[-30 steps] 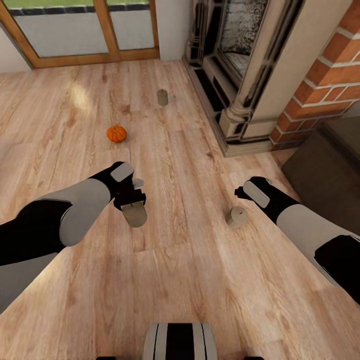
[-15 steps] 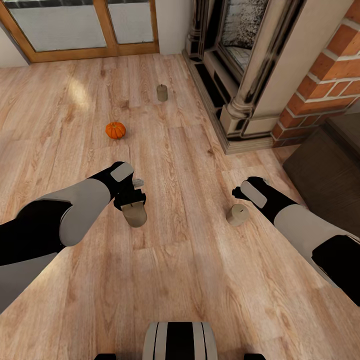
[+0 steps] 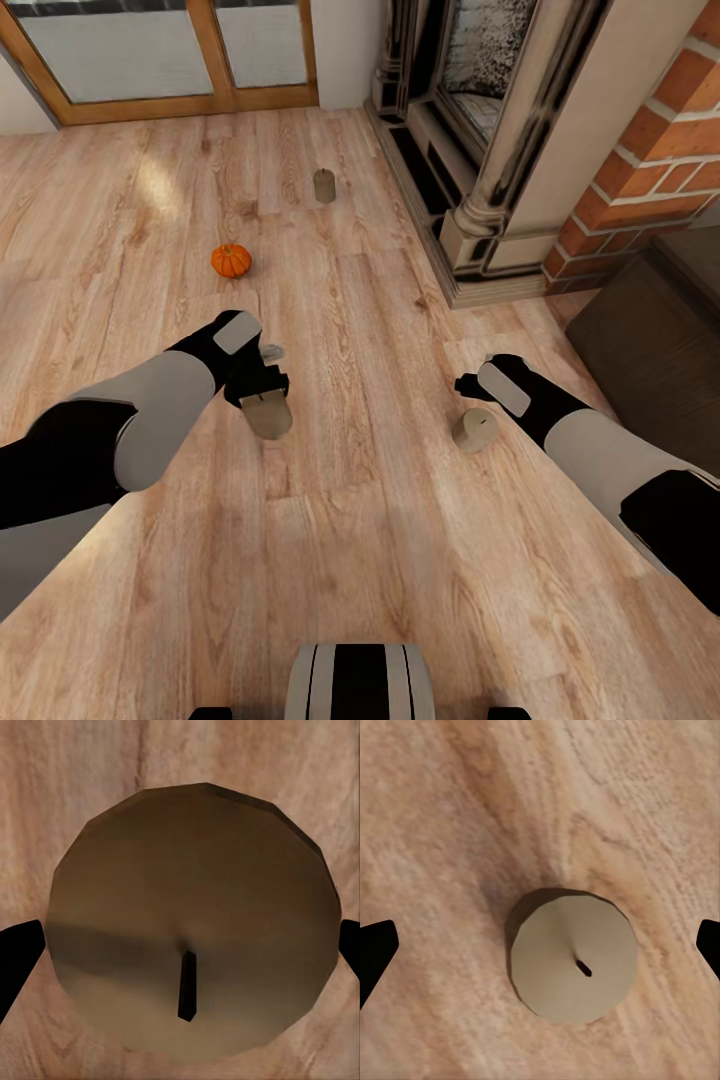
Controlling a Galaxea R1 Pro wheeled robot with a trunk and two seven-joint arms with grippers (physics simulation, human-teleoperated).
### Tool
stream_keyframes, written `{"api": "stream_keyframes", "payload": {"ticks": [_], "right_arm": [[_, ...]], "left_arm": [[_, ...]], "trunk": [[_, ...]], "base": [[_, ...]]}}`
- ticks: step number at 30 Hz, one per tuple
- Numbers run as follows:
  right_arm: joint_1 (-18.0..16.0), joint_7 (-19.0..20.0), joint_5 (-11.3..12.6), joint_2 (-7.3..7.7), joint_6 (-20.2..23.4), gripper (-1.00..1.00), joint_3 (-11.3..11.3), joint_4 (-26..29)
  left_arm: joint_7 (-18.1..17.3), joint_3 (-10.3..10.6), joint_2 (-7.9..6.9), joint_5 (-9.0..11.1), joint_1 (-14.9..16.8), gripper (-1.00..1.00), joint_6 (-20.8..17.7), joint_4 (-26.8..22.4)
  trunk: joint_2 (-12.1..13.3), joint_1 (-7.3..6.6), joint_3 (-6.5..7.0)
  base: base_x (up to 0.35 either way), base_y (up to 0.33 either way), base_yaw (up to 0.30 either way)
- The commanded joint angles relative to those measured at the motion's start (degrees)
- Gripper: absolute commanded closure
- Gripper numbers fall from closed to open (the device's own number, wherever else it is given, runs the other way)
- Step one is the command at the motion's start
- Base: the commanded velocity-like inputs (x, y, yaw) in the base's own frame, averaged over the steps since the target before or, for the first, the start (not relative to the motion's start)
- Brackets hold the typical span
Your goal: Place each of the two pumpkins and all three candles from the living room inside a cabinet in the living room (use any cabinet), then make sure every cabinet is closed, and position the cauldron so it is next to a table in the living room.
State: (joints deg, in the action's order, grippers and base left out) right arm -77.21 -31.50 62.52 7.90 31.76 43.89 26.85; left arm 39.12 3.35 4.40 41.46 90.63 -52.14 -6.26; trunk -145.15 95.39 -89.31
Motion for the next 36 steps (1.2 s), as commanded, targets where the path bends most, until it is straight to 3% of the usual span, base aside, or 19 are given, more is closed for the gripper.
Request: {"api": "stream_keyframes", "payload": {"ticks": [1,7,18,21,24,29,31,36], "right_arm": [[-0.1,-0.3,0.5,0.05,0.1,-1.0,0.5,0.1],[0.0,-0.2,0.5,0.08,0.1,-1.0,0.4,0.1],[0.0,0.0,0.5,0.1,0.1,-1.0,0.3,0.0],[0.0,0.1,0.5,0.11,0.1,-1.0,0.3,0.0],[0.0,0.1,0.5,0.17,0.1,-1.0,0.3,0.0],[0.0,0.1,0.5,0.38,0.1,-1.0,0.3,-0.1],[0.0,0.1,0.5,0.41,0.1,-1.0,0.2,-0.3],[0.0,0.1,0.4,0.44,0.1,-1.0,0.2,-1.0]], "left_arm": [[0.5,0.2,-0.19,0.7,0.0,1.0,-1.5,-0.8],[0.5,0.3,-0.68,0.8,2.8,1.0,-5.0,-1.4],[0.4,0.3,-0.89,0.8,15.8,1.0,-5.8,3.0],[0.4,0.3,-1.16,0.9,17.7,1.0,-5.7,3.2],[0.4,0.3,-1.31,2.3,18.5,1.0,-5.6,3.1],[0.6,0.3,-2.03,9.3,19.0,1.0,-5.6,1.2],[0.6,0.3,-2.37,11.0,19.0,1.0,-5.5,0.9],[0.7,0.3,-2.65,12.3,19.0,1.0,-5.4,0.6]], "trunk": [[0.0,-0.01,-0.04],[0.0,-0.01,-0.04],[0.0,-0.01,-0.04],[0.0,-0.01,-0.04],[0.0,-0.01,-0.04],[0.0,-0.01,-0.04],[0.0,-0.01,-0.04],[-0.1,0.1,-0.93]], "base": [[0.0,0.0,0.0],[0.0,0.0,0.0],[0.0,0.0,0.0],[0.0,0.0,0.0],[0.0,0.0,0.0],[0.0,0.0,0.0],[0.0,0.0,0.0],[0.0,0.0,0.0]]}}
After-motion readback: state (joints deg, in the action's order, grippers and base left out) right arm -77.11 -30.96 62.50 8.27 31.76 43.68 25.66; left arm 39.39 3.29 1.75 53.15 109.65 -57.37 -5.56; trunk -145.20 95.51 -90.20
